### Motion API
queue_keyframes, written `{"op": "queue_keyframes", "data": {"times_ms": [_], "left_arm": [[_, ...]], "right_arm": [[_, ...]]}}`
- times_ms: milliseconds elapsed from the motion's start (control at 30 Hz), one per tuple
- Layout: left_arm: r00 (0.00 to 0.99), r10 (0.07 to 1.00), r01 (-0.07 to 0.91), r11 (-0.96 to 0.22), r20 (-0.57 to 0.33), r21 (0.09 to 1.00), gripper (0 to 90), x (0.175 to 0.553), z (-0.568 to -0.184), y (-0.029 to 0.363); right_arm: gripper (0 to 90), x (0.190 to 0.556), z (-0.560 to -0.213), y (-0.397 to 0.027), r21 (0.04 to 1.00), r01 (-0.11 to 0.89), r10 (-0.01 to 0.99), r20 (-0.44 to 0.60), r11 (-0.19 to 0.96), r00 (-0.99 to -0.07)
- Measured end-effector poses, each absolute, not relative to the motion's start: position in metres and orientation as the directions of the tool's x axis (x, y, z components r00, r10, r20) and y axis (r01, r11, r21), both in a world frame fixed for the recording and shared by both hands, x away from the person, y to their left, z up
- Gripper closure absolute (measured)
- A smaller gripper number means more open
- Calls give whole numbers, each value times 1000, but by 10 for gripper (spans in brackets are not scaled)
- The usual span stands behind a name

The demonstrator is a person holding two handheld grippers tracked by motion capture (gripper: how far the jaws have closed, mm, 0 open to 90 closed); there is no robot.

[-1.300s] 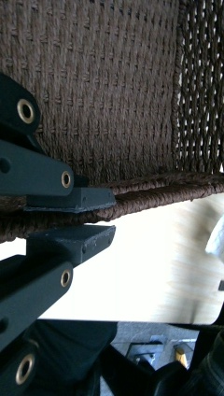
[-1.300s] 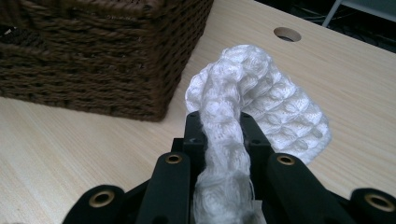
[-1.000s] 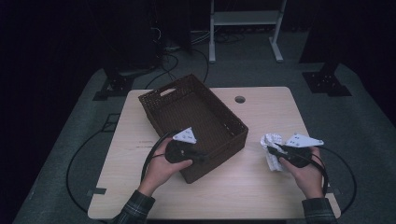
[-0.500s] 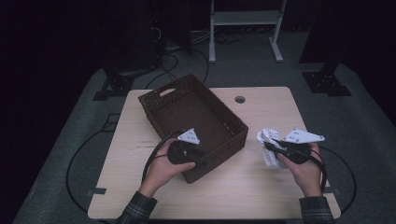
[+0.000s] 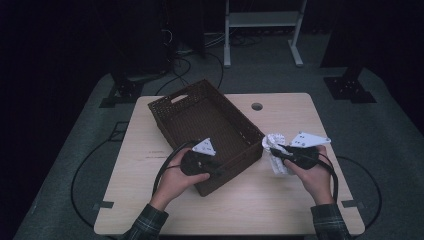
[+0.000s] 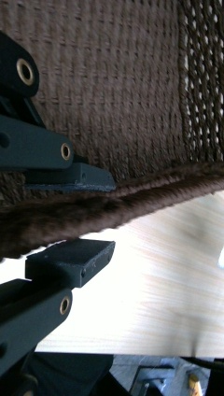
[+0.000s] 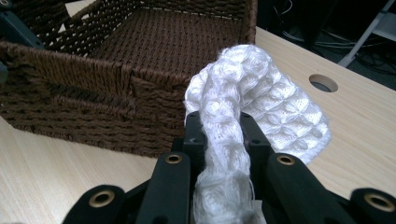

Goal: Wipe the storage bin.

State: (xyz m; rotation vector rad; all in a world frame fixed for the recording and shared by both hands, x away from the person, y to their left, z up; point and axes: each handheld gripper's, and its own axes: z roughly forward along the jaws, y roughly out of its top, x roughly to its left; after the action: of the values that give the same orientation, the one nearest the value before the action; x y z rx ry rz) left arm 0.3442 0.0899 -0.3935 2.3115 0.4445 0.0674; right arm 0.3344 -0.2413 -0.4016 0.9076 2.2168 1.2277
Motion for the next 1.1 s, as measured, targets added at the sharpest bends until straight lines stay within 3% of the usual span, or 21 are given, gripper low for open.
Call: {"op": "queue_keyframes", "data": {"times_ms": [133,400,867,1100], "left_arm": [[948,305,277,-651,-91,707,646,348,-386,85],[949,299,277,-625,-104,730,759,358,-377,79],[962,227,261,-601,-152,756,818,380,-379,53],[963,233,253,-595,-137,763,781,380,-377,56]], "right_arm": [[763,334,-401,-244,867,328,730,-59,376,-681],[764,333,-404,-240,862,330,719,-56,385,-692],[764,334,-410,-239,856,338,711,-48,391,-702],[763,333,-410,-240,856,341,716,-47,388,-696]]}}
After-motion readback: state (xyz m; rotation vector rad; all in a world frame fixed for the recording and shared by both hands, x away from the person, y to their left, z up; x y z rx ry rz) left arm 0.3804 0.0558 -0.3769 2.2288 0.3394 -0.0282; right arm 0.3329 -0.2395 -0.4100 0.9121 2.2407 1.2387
